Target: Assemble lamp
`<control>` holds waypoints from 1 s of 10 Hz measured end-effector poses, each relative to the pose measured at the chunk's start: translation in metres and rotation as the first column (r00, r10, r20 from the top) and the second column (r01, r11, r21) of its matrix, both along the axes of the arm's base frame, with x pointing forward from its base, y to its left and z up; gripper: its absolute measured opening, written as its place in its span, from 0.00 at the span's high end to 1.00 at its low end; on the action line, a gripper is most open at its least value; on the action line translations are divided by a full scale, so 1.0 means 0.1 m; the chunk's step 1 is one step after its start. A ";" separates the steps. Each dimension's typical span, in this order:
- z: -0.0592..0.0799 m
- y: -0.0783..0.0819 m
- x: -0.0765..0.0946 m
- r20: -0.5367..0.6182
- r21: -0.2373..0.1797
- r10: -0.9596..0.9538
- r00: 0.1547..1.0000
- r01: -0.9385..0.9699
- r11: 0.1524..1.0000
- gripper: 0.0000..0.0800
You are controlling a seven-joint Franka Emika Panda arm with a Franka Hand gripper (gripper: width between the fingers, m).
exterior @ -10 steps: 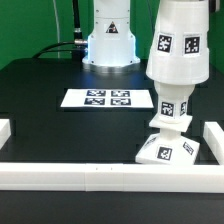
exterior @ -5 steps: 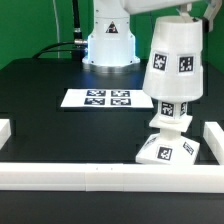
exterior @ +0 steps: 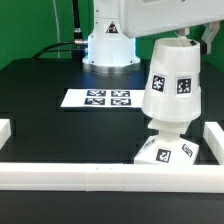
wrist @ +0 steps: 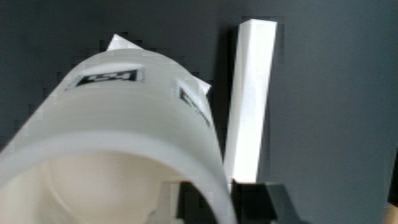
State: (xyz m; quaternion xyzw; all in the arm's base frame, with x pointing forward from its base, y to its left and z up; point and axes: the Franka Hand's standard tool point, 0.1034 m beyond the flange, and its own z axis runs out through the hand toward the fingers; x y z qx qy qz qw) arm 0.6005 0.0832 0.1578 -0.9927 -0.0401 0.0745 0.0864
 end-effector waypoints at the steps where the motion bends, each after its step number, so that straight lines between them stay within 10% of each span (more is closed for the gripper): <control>1: -0.02 0.00 0.00 -0.001 0.000 -0.001 1.000 0.001 1.000 0.94; 7: -0.02 0.00 -0.01 -0.004 0.000 0.000 1.000 0.000 1.000 0.94; 10: 0.01 -0.02 0.00 -0.004 0.000 -0.001 1.000 0.001 1.000 0.33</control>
Offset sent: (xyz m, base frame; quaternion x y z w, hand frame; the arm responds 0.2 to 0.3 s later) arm -0.0007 -0.0007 -0.0045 -0.0018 0.0018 -0.0027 1.0000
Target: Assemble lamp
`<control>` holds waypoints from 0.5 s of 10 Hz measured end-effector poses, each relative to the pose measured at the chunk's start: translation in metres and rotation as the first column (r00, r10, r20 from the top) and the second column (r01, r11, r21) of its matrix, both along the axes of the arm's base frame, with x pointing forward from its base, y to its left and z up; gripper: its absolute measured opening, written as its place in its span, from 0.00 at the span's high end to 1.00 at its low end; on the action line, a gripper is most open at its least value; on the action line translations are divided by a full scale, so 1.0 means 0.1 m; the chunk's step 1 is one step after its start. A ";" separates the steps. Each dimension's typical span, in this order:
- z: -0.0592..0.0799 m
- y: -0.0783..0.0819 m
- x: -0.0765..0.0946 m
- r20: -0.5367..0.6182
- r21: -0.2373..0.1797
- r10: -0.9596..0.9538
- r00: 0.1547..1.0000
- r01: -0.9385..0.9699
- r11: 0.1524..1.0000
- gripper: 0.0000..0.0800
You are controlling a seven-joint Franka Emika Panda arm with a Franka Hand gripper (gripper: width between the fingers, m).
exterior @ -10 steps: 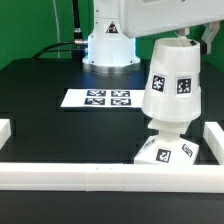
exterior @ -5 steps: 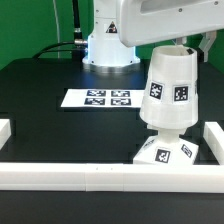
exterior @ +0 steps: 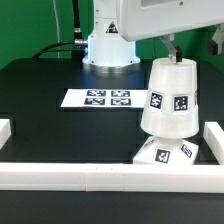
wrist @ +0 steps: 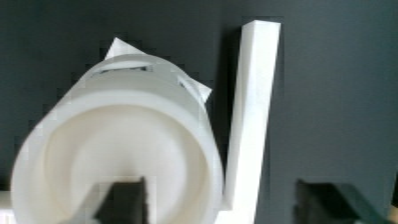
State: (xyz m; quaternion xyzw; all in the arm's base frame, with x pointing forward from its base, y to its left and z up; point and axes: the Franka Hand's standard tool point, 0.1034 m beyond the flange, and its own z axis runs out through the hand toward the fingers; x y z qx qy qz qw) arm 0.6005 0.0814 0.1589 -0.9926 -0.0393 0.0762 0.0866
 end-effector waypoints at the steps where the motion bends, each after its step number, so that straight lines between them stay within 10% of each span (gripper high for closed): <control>1: 0.03 0.00 -0.01 -0.005 0.000 0.002 1.000 -0.002 1.000 0.33; 2: 0.12 0.00 -0.03 -0.017 0.002 0.006 1.000 -0.006 1.000 0.17; 5: 0.44 0.12 0.04 -0.042 0.007 0.004 0.999 -0.003 1.000 0.13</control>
Offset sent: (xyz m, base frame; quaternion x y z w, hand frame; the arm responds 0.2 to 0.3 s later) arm 0.0072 0.0125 0.0478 -0.0233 -0.0561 0.0077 0.9981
